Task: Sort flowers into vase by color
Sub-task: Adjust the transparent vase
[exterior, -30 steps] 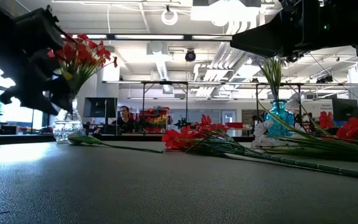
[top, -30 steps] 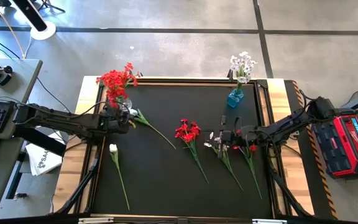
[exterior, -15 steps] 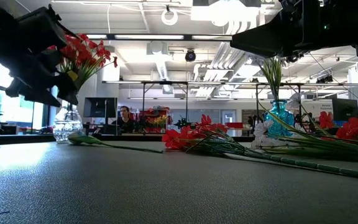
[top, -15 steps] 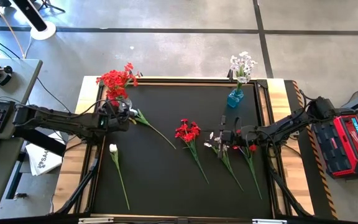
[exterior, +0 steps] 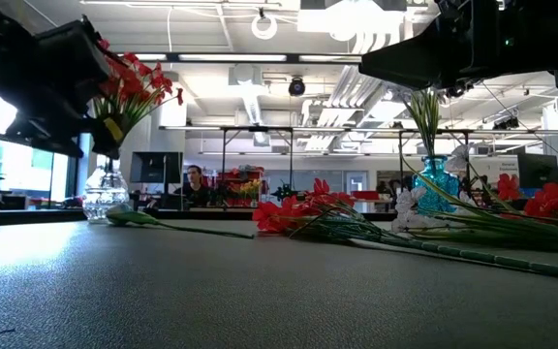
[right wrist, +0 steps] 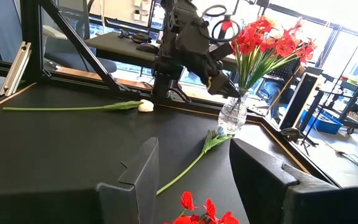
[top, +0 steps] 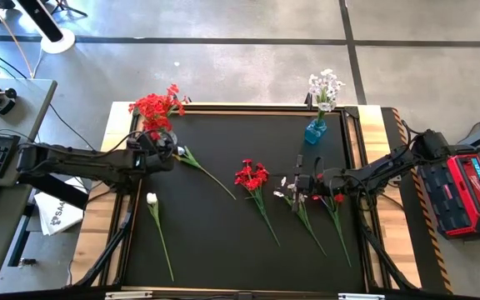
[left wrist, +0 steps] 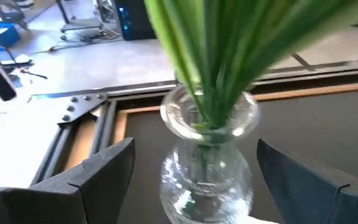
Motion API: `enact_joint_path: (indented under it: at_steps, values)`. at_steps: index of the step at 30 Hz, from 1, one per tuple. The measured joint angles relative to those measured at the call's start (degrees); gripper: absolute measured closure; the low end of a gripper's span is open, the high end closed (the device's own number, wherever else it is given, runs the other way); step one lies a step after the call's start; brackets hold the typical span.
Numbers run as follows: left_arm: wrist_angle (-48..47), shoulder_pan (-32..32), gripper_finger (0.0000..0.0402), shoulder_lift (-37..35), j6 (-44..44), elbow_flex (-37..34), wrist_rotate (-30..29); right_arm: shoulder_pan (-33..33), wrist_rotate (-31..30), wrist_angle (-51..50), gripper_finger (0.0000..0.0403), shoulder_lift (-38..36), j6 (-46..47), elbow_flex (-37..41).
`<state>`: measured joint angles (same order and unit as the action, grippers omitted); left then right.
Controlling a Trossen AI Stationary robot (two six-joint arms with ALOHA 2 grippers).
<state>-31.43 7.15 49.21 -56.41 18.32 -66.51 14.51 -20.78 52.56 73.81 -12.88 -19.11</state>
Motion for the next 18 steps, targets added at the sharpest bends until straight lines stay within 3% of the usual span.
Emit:
enact_joint_path:
  at_steps: [5, 18]
  values:
    - [6.52, 1.68, 0.0078, 0.75, 0.67, -3.13, -0.1, -0.01, 0.0, 0.0, 0.0234, 0.0, 0.44, 0.0]
    - [32.93, 3.88, 0.0078, 0.77, 15.37, -13.07, -0.1, -0.01, 0.0, 0.26, 0.0234, 0.01, 0.44, 0.0]
